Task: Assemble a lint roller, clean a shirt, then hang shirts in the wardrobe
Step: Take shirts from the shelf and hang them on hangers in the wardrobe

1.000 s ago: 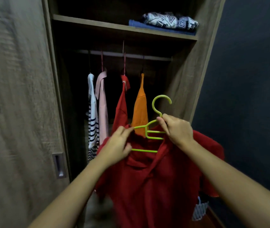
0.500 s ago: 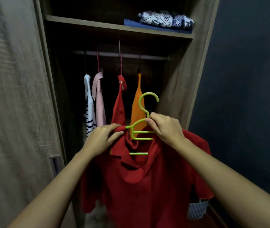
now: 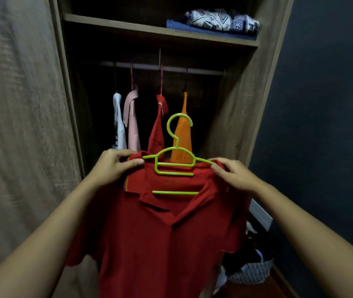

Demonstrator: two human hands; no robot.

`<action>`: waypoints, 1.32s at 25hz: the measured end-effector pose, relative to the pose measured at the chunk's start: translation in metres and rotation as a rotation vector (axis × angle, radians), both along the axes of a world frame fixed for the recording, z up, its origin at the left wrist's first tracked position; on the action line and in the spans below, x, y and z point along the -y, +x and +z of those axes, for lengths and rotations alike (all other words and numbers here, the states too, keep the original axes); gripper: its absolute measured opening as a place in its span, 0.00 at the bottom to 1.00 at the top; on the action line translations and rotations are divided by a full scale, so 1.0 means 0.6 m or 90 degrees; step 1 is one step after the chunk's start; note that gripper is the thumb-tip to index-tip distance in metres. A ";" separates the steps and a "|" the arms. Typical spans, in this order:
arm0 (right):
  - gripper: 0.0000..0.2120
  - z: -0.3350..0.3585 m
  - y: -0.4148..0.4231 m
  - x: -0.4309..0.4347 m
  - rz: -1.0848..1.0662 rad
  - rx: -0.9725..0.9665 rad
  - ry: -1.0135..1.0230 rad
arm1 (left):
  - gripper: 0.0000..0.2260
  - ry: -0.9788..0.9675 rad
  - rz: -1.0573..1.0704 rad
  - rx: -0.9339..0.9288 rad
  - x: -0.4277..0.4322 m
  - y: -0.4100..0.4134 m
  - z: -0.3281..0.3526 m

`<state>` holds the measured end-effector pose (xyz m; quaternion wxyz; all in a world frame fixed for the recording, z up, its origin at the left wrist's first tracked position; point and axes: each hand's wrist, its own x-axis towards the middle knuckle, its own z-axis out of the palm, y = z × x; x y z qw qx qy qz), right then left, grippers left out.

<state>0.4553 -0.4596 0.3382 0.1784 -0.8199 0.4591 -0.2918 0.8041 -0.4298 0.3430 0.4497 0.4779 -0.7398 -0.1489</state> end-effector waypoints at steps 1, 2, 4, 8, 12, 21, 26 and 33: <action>0.12 -0.002 -0.002 -0.004 0.020 0.045 0.050 | 0.04 0.016 -0.040 -0.035 -0.004 0.002 0.006; 0.11 -0.002 -0.002 -0.008 0.039 0.099 0.089 | 0.05 0.030 -0.066 -0.056 -0.008 0.005 0.012; 0.11 -0.004 0.004 -0.010 0.046 0.174 0.092 | 0.14 0.026 -0.071 -0.041 -0.011 0.017 0.019; 0.10 0.000 0.017 0.002 0.006 0.236 0.057 | 0.13 0.003 0.016 -0.003 -0.006 0.068 0.027; 0.07 0.027 0.025 0.002 -0.016 0.251 0.016 | 0.10 -0.022 0.020 0.114 -0.015 0.080 -0.005; 0.10 0.057 0.005 -0.003 0.053 0.186 0.052 | 0.16 -0.068 0.006 -0.034 -0.022 0.066 -0.003; 0.10 0.061 0.004 0.000 0.032 0.265 0.003 | 0.14 -0.092 0.026 -0.090 -0.003 0.056 0.000; 0.17 0.064 0.011 0.001 -0.106 0.047 -0.134 | 0.03 -0.087 0.085 -0.016 -0.020 0.042 0.013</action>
